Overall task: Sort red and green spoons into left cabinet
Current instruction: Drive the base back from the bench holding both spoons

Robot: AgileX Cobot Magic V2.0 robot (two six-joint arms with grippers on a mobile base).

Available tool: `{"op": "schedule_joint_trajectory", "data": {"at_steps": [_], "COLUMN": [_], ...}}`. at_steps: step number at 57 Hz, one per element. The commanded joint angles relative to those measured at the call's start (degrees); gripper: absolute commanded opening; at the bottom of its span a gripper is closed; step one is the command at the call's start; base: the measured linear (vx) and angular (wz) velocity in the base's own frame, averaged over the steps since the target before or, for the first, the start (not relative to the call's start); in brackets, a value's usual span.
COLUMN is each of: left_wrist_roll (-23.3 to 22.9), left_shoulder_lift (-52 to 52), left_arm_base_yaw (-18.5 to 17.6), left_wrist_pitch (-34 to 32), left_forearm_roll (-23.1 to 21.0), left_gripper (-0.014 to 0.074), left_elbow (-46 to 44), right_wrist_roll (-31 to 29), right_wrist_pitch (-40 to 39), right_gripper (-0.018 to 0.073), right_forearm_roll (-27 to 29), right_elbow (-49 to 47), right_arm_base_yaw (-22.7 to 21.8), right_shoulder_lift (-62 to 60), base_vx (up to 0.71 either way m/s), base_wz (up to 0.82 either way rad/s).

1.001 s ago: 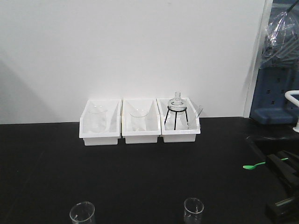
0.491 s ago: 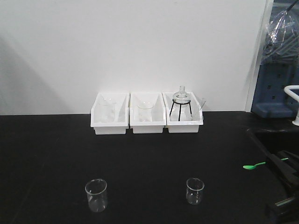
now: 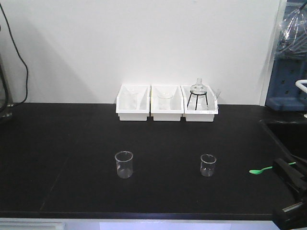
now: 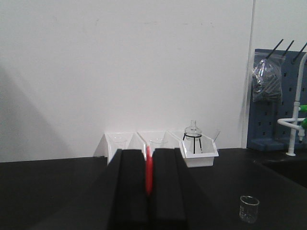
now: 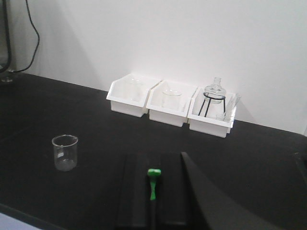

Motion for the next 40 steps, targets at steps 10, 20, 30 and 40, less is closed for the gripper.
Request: {"op": "schedule_joint_trajectory", "data": {"at_steps": [10,20,30,40], "left_wrist_roll": [0.1,0.1,0.1,0.1], "left_shoulder_lift": [-0.1,-0.1,-0.1,-0.1], "left_arm_base_yaw": [-0.2,-0.2,-0.2,-0.2], "left_wrist_pitch": [-4.2,-4.2,-4.2,-4.2], "left_forearm_roll": [-0.7,-0.7,-0.7,-0.7], "left_gripper": [-0.0006,-0.0006,-0.0006,-0.0006], "left_elbow": [-1.7,-1.7,-1.7,-1.7], "right_wrist_roll": [-0.1,-0.1,-0.1,-0.1], "right_wrist_pitch": [-3.9,-3.9,-3.9,-3.8], "right_gripper": [0.0022,0.0022,0.0022,0.0022], "right_forearm_roll": [0.3,0.3,0.3,0.3], "right_elbow": [-1.6,-1.6,-1.6,-1.6], "right_arm_base_yaw": [-0.1,-0.1,-0.1,-0.1], "right_shoulder_lift": [-0.7,-0.7,-0.7,-0.7], "base_vx": [-0.29,-0.24,-0.18,-0.12], "base_wz": [0.17,0.2,0.37,0.6]}}
